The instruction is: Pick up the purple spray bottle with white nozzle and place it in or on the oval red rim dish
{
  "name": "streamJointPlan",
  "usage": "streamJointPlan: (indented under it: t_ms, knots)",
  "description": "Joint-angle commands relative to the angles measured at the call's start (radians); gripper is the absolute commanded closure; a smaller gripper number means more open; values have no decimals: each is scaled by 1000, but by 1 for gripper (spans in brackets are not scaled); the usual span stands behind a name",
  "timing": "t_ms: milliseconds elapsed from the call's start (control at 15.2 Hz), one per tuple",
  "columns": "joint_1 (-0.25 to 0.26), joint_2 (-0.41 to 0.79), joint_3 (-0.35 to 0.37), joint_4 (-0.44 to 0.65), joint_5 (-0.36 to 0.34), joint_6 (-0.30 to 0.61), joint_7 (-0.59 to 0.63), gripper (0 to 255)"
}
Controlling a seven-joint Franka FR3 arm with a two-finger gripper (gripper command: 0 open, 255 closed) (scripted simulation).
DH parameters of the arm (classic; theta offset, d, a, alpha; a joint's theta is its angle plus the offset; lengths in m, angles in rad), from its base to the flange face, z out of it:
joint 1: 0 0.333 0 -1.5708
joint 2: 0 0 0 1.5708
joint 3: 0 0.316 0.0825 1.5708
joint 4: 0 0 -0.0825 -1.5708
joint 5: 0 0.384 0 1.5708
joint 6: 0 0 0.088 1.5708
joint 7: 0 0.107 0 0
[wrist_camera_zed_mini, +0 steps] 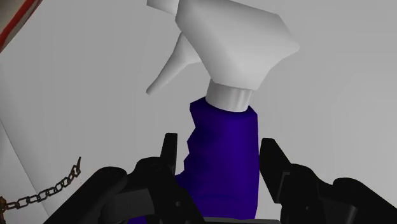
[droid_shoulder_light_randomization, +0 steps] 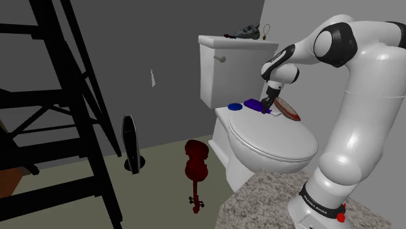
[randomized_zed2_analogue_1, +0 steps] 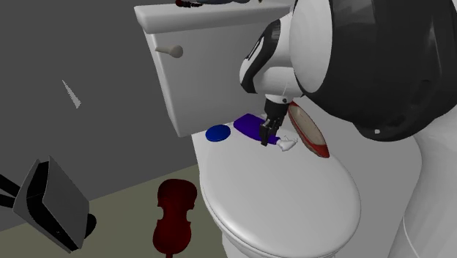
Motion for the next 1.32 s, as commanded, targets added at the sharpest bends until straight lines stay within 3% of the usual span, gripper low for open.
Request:
streamJointPlan:
  t_ms: [0,1254]
  knots:
    - [4,-14,-3,7,-13,-20,11,255]
    - [25,-146,-23,132,-124,-244,100,255]
